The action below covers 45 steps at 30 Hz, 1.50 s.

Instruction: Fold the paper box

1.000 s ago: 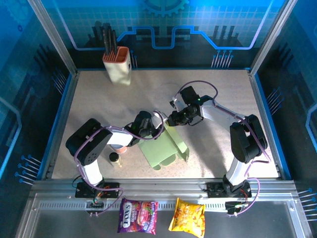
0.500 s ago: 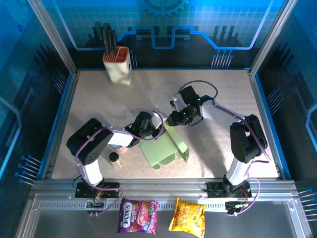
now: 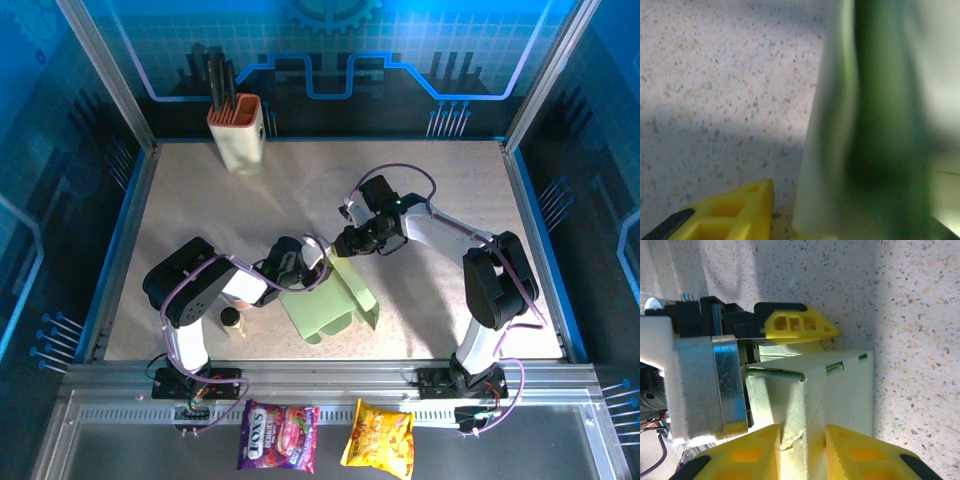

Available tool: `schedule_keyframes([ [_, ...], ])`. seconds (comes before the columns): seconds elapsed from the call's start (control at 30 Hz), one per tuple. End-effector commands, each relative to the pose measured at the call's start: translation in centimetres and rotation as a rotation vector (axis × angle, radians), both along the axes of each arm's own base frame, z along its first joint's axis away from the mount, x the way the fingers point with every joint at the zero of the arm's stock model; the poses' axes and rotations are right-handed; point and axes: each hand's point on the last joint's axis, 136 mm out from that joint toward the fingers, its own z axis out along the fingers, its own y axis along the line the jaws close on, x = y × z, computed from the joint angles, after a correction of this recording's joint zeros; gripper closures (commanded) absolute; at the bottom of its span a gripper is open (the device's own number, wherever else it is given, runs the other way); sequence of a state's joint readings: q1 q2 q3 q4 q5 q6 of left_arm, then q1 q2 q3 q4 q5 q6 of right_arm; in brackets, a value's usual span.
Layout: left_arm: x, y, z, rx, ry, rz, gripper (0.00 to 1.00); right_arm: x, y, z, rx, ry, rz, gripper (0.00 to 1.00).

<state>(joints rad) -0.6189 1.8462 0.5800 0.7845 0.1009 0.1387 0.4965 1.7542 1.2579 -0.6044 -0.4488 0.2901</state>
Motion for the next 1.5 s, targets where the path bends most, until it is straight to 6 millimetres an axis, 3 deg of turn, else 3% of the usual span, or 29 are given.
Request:
schedule_keyframes([
  [0.0, 0.0, -0.7, 1.4, -0.064, -0.064, -0.016, 0.61, -0.7, -0.1, -0.4, -0.017, 0.023, 0.013, 0.72],
  [0.3, 0.7, -1.3, 2.1, -0.12, -0.093, -0.032, 0.6, -0.6, -0.1, -0.2, -0.009, 0.025, 0.016, 0.72],
  [0.73, 2.1, -1.3, 1.5, -0.113, -0.069, -0.009, 0.73, -0.6, 0.2, -0.1, 0.003, 0.034, 0.025, 0.72],
  [1.07, 2.6, -1.2, 1.2, -0.1, -0.064, 0.018, 1.0, -0.8, 0.1, 0.0, 0.006, 0.034, 0.02, 0.72],
  [1.17, 2.5, -1.3, 1.2, -0.098, -0.065, 0.013, 1.0, -0.8, -0.1, -0.2, -0.002, 0.032, 0.015, 0.71],
  [1.47, 1.1, -0.3, 2.5, -0.131, -0.08, 0.026, 0.59, 0.2, -0.9, 1.3, -0.066, -0.041, -0.017, 0.57],
])
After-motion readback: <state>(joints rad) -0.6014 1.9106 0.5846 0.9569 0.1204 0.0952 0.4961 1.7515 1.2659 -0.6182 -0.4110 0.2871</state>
